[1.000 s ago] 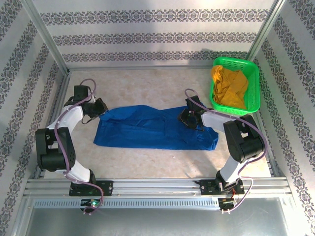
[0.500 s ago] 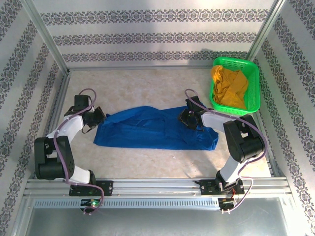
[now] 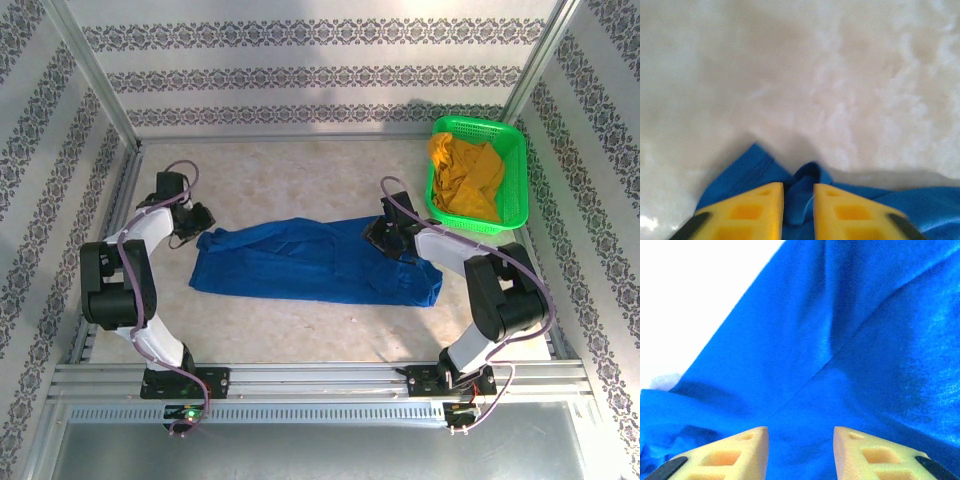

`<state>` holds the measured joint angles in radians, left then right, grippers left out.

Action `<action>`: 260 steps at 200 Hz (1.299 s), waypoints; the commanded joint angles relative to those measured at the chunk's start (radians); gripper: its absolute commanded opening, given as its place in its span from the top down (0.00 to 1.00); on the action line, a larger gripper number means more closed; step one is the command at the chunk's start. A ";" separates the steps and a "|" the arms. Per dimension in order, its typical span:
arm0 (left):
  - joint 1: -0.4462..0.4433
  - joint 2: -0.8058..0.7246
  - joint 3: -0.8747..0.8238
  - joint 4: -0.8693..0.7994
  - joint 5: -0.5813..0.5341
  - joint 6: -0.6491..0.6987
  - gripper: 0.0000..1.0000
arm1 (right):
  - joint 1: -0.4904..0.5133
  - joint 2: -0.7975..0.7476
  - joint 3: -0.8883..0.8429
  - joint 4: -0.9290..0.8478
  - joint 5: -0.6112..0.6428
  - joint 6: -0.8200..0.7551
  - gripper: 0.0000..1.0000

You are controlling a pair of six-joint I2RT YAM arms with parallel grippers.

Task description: Fold the inside-out t-shirt

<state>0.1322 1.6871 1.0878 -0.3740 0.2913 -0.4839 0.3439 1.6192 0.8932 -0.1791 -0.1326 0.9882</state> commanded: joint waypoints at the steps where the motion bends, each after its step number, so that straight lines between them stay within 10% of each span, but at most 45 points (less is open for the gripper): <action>1: 0.003 -0.028 0.018 -0.042 0.015 0.005 0.55 | 0.026 -0.025 0.067 -0.044 0.006 -0.040 0.60; 122: 0.006 0.069 0.056 -0.051 0.077 0.055 0.49 | 0.289 0.280 0.357 -0.038 -0.038 0.069 0.52; 260: 0.006 0.106 0.011 -0.031 0.089 0.074 0.49 | 0.238 0.333 0.326 0.059 0.002 0.204 0.55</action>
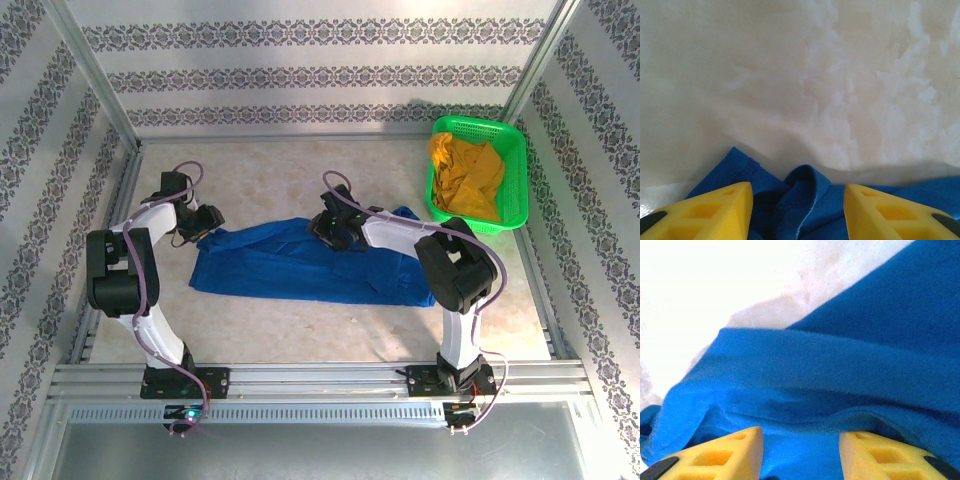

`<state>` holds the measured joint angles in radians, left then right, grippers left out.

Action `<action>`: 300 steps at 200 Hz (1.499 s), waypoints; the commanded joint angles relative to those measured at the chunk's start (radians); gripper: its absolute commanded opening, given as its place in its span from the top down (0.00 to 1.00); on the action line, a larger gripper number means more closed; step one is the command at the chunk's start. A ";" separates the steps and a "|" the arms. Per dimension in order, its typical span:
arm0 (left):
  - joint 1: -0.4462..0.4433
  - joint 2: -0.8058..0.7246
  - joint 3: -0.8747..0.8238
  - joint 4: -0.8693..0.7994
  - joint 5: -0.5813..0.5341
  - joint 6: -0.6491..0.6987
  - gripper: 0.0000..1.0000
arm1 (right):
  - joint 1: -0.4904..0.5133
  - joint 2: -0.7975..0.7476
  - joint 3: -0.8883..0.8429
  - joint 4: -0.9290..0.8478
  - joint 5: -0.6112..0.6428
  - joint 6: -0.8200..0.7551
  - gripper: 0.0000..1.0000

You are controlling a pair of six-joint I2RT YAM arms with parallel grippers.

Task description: Fold the inside-out t-shirt

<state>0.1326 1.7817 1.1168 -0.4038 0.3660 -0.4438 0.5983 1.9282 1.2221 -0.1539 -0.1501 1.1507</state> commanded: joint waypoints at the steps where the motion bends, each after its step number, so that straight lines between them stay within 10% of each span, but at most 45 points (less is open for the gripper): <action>1: 0.005 0.011 -0.019 -0.001 0.015 0.034 0.49 | -0.017 0.025 -0.003 0.034 0.019 0.042 0.55; 51: 0.005 0.018 -0.027 0.013 0.016 0.022 0.49 | -0.022 0.057 -0.010 0.060 -0.015 0.074 0.63; 83: 0.006 0.021 -0.025 0.014 0.012 0.020 0.49 | -0.026 0.031 -0.040 0.093 -0.032 0.075 1.00; 187: 0.006 0.046 -0.023 0.026 0.007 0.006 0.49 | -0.020 -0.242 -0.263 0.143 -0.071 0.053 1.00; 300: -0.024 0.014 0.109 -0.089 -0.010 0.153 0.53 | -0.005 -0.123 -0.335 0.176 -0.049 0.058 1.00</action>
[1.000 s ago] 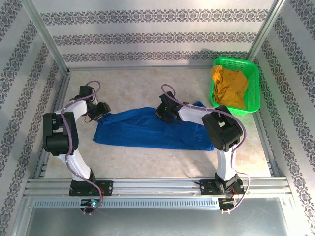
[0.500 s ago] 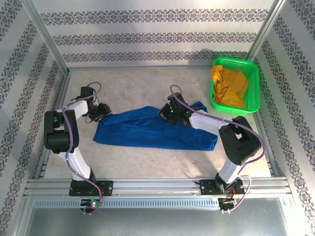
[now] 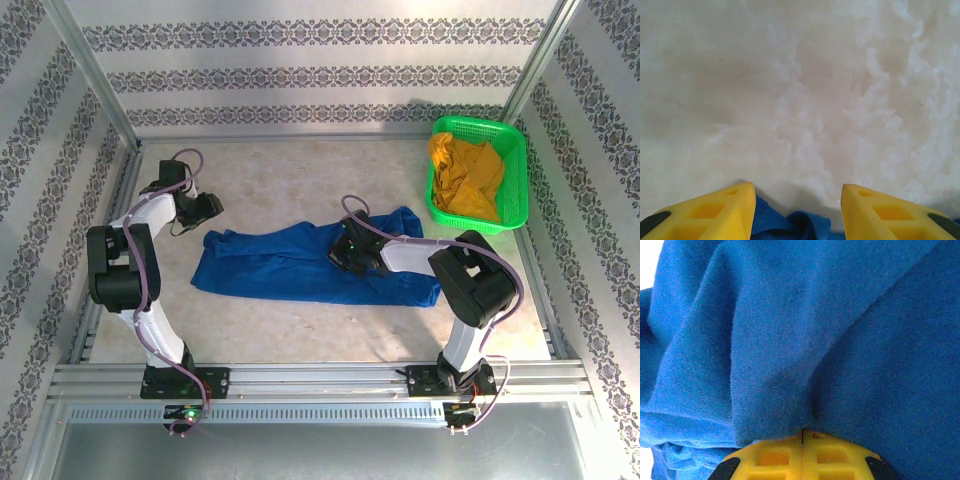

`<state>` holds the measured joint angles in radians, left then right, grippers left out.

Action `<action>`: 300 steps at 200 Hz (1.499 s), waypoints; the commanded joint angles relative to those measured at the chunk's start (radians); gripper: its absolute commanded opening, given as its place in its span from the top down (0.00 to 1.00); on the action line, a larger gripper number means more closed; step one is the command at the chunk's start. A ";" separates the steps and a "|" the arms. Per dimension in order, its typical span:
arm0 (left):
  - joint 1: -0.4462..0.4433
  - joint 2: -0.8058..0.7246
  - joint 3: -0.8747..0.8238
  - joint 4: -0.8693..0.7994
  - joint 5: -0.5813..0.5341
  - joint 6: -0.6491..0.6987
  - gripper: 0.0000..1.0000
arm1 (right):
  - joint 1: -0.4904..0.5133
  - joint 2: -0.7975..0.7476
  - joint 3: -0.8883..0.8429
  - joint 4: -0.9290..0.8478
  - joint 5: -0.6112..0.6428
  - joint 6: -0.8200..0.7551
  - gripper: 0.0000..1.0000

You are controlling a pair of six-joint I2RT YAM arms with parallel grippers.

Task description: Fold the inside-out t-shirt

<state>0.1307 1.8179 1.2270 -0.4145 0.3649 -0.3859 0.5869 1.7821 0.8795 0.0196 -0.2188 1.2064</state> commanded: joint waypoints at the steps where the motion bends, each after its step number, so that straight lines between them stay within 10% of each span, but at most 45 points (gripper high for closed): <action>1: -0.024 -0.022 -0.002 -0.079 -0.011 0.097 0.53 | 0.006 0.023 0.007 0.002 0.019 0.002 1.00; 130: -0.130 -0.062 -0.138 0.015 -0.126 0.190 0.60 | 0.008 0.040 0.021 0.000 0.025 0.009 1.00; 161: -0.131 -0.014 -0.079 0.028 -0.098 0.162 1.00 | 0.009 0.036 0.018 -0.001 0.022 0.004 1.00; 259: -0.085 0.165 0.214 0.068 0.015 -0.097 1.00 | 0.004 0.006 -0.032 -0.005 0.051 -0.015 1.00; 277: -0.079 0.206 0.243 0.046 0.031 -0.078 0.59 | -0.001 0.008 -0.037 -0.001 0.044 -0.014 1.00; 300: -0.075 0.173 0.207 0.053 0.021 -0.068 0.40 | -0.006 0.014 -0.032 0.002 0.034 -0.022 1.00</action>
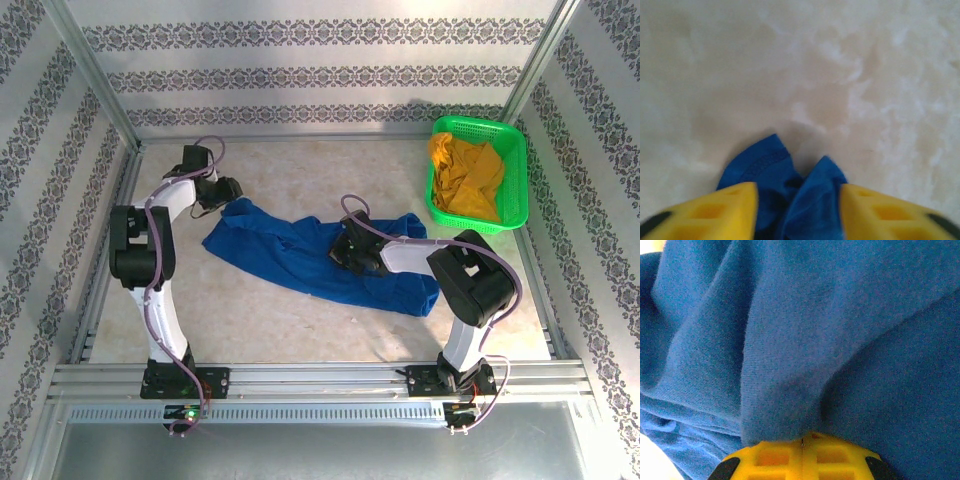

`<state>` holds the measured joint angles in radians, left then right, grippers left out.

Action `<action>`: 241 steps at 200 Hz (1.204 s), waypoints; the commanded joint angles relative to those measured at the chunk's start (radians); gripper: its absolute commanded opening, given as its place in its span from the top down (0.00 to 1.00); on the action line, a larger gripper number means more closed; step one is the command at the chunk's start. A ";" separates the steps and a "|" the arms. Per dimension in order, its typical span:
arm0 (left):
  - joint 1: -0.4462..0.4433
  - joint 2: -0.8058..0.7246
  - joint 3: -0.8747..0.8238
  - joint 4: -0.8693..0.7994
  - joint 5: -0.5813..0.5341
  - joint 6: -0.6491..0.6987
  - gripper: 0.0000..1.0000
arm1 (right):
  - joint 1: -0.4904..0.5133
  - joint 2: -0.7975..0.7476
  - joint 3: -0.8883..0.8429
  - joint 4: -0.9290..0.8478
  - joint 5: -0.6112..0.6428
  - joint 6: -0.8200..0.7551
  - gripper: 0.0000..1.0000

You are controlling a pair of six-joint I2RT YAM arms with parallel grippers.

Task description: Fold the inside-out t-shirt

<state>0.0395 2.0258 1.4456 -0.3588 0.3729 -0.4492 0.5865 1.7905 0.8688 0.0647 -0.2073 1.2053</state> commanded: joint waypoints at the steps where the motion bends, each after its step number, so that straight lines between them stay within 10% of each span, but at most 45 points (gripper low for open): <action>1: 0.016 -0.038 -0.014 -0.002 0.011 -0.004 0.40 | -0.005 0.005 -0.020 -0.043 0.022 -0.022 1.00; 63: 0.017 -0.291 -0.370 0.135 -0.004 -0.084 0.37 | -0.043 -0.083 0.120 -0.081 -0.076 -0.160 0.51; 166: 0.016 -0.341 -0.584 0.094 -0.088 -0.239 0.36 | -0.180 -0.219 0.017 -0.277 0.005 -0.306 0.47; 241: 0.017 -0.726 -0.733 -0.146 -0.254 -0.284 0.31 | -0.167 -0.229 -0.004 -0.274 0.000 -0.318 0.48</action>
<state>0.0479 1.3525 0.6617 -0.4011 0.1917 -0.7422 0.4168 1.5940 0.8604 -0.1921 -0.2115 0.9123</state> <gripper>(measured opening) 0.678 0.517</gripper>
